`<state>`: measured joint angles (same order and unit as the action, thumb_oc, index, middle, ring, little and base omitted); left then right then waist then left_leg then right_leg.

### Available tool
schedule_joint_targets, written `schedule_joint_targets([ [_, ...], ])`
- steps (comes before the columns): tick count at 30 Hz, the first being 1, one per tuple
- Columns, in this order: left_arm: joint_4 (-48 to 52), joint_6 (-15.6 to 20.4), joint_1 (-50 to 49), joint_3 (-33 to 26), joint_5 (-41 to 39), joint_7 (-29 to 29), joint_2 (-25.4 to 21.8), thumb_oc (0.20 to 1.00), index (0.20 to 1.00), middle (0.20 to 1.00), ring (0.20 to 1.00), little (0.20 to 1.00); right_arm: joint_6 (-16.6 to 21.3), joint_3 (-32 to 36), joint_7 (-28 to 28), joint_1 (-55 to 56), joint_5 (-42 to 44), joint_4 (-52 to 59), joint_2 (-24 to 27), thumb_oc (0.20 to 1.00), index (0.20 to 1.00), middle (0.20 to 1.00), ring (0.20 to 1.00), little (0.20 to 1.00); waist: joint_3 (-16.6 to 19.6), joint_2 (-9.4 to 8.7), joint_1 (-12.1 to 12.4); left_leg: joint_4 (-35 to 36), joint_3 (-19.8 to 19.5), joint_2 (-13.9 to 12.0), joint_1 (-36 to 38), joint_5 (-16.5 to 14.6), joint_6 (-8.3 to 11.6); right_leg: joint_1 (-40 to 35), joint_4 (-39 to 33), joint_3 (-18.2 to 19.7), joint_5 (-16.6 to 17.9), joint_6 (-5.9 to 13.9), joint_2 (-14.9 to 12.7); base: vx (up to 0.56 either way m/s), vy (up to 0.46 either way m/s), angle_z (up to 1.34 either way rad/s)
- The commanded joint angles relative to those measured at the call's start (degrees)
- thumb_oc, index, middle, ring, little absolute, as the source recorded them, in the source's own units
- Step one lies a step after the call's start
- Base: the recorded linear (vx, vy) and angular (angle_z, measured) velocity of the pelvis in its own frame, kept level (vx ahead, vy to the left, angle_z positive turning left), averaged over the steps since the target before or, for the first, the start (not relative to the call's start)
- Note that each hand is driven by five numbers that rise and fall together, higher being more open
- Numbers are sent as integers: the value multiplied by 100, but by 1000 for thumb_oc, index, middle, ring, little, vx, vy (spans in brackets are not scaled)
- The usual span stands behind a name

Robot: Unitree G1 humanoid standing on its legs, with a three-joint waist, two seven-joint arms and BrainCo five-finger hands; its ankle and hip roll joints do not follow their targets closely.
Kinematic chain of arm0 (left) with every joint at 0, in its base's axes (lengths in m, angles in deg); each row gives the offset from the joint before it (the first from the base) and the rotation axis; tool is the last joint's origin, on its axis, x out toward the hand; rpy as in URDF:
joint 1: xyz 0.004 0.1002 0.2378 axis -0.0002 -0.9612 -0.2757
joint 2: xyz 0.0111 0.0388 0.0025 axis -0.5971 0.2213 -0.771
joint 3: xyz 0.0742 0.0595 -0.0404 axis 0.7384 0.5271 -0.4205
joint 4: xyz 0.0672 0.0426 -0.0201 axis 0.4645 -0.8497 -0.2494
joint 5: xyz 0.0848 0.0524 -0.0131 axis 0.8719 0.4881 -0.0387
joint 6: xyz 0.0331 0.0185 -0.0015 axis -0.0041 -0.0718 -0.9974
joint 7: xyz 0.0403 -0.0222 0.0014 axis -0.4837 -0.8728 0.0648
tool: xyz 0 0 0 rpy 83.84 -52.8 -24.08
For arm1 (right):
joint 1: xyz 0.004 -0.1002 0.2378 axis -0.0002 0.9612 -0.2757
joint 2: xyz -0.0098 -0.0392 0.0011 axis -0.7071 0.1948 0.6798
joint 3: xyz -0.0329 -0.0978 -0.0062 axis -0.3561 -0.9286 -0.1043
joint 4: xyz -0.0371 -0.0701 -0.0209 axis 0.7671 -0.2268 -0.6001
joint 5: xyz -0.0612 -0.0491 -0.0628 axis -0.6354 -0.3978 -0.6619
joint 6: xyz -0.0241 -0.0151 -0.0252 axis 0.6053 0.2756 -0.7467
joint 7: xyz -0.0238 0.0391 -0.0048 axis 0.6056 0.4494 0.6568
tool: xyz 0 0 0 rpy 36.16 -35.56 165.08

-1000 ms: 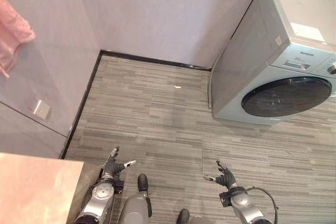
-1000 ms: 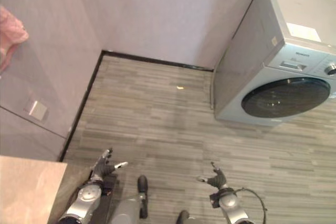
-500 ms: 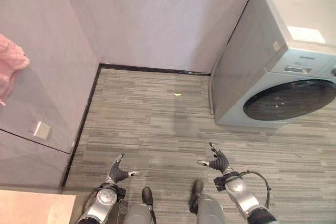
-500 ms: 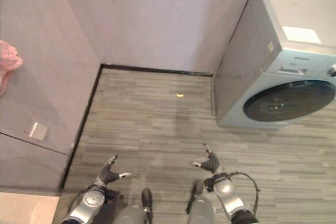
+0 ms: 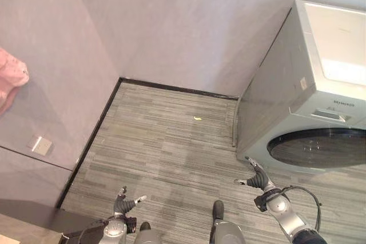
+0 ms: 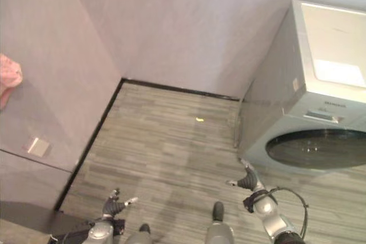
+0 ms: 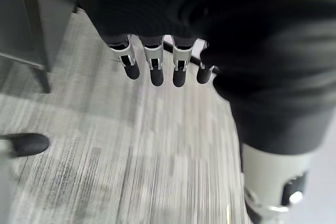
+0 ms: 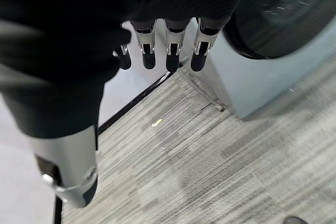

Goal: Put brush and paste in cup on sink, flatten towel.

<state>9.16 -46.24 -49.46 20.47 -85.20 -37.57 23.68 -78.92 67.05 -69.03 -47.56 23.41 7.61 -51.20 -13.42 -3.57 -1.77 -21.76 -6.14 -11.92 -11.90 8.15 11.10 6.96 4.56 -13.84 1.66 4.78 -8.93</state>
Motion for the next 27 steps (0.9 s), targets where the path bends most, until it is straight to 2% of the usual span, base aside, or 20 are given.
schedule_joint_targets([
  [1,289,163,-33,-56,-129,57,-335,1000,1000,1000,1000,1000,277,-42,65,49,260,407,93,1000,1000,1000,1000,1000,-126,-154,47,-511,945,160,769,-268,-625,-151,-187,-94,125,54,218,246,-263,26],
  [3,325,126,-8,-53,-92,45,-356,1000,1000,1000,1000,1000,247,-8,73,161,230,408,164,1000,1000,1000,1000,1000,-127,-177,17,-963,1243,-59,616,7,-586,-306,-347,-241,-1,-66,333,185,-224,30],
  [6,338,94,60,-36,-74,19,-357,1000,1000,1000,1000,1000,216,42,108,221,263,348,159,1000,1000,1000,1000,1000,-195,-153,30,-1525,1355,-93,395,14,-504,-507,-493,-354,-87,-165,448,187,-168,29],
  [7,369,86,114,-24,-80,13,-371,1000,1000,1000,1000,1000,186,96,145,297,270,435,171,1000,1000,1000,1000,1000,-250,-188,70,-1935,1433,190,54,-87,-404,-631,-572,-445,-128,-181,438,151,-85,20],
  [9,377,86,128,-13,-69,17,-377,1000,1000,1000,1000,1000,184,108,163,317,275,440,163,1000,1000,1000,1000,1000,-239,-220,64,-1881,1487,357,-102,-109,-381,-616,-555,-499,-139,-161,395,158,-51,31],
  [10,451,79,122,5,2,12,-397,1000,1000,1000,1000,1000,179,87,205,381,271,512,111,1000,1000,1000,1000,1000,-257,-199,114,-1386,1774,593,-305,-358,-439,-673,-518,-565,-202,-126,435,172,3,40],
  [12,470,82,123,13,73,24,-433,1000,1000,1000,1000,1000,187,83,229,452,273,598,54,1000,1000,1000,1000,1000,-227,-232,137,-702,2120,618,-473,-565,-605,-719,-512,-651,-280,-62,432,227,26,36],
  [13,467,69,126,27,118,47,-431,1000,1000,1000,1000,1000,181,80,206,498,255,563,23,1000,1000,1000,1000,1000,-199,-245,168,-97,2327,599,-557,-668,-720,-784,-501,-729,-356,-7,422,321,57,43],
  [14,475,65,109,30,145,58,-428,1000,1000,1000,1000,1000,183,75,181,547,230,543,-4,1000,1000,1000,1000,1000,-179,-219,201,438,2372,590,-564,-668,-637,-936,-501,-726,-475,71,466,376,80,35],
  [15,479,45,93,20,195,63,-421,1000,1000,1000,1000,1000,189,79,159,603,195,534,-42,1000,1000,1000,1000,1000,-146,-200,237,1122,2476,565,-494,-371,-593,-1045,-487,-789,-528,117,506,453,107,42],
  [16,494,51,73,23,235,53,-398,1000,1000,1000,1000,1000,207,81,123,627,150,469,-48,1000,1000,1000,1000,1000,-114,-143,265,1919,2633,426,-563,56,-480,-1192,-469,-867,-647,169,568,393,118,30],
  [17,510,34,75,27,249,28,-402,1000,1000,1000,1000,1000,203,89,125,628,125,434,-54,1000,1000,1000,1000,1000,-106,-129,285,2276,2609,396,-439,207,-494,-1280,-431,-910,-663,192,556,492,186,42],
  [18,543,35,64,47,292,1,-401,1000,1000,1000,1000,1000,190,42,108,562,47,352,-34,1000,1000,1000,1000,1000,-81,-128,323,2637,2661,184,-592,322,-454,-1382,-328,-974,-788,223,565,428,191,35],
  [20,611,2,-21,20,301,-31,-433,1000,1000,1000,1000,1000,150,-2,157,487,6,307,-45,1000,1000,1000,1000,1000,-19,-124,366,2666,2660,114,-473,353,-441,-1549,-294,-950,-868,264,584,420,201,29],
  [22,568,9,-45,10,317,-13,-434,1000,1000,1000,1000,1000,136,-61,156,378,-30,190,-114,1000,1000,1000,1000,1000,39,-147,471,2622,2605,148,-374,598,-429,-1746,-277,-864,-984,279,562,331,162,-5],
  [23,568,9,-45,9,317,-13,-435,1000,1000,1000,1000,1000,136,-61,156,377,-30,190,-115,1000,1000,1000,1000,1000,37,-147,471,2622,2606,148,-372,598,-429,-1747,-277,-863,-985,279,561,357,217,-27],
  [24,568,10,-80,-16,267,14,-438,1000,1000,1000,1000,1000,114,-63,128,324,-13,123,-214,1000,1000,1000,1000,1000,109,-220,542,2452,2677,271,-289,632,-508,-1827,-124,-805,-1029,307,415,251,162,-23],
  [26,567,11,-79,-15,266,14,-443,1000,1000,1000,1000,1000,114,-64,127,323,-13,121,-219,1000,1000,1000,1000,1000,108,-231,548,2443,2685,275,-288,622,-510,-1824,-115,-799,-1036,311,404,184,131,-1],
  [27,574,16,-66,-18,242,32,-464,1000,1000,1000,1000,1000,110,-59,114,284,23,91,-277,1000,1000,1000,1000,1000,127,-304,574,2199,2754,327,-346,478,-572,-1822,58,-801,-1006,361,290,191,162,25],
])
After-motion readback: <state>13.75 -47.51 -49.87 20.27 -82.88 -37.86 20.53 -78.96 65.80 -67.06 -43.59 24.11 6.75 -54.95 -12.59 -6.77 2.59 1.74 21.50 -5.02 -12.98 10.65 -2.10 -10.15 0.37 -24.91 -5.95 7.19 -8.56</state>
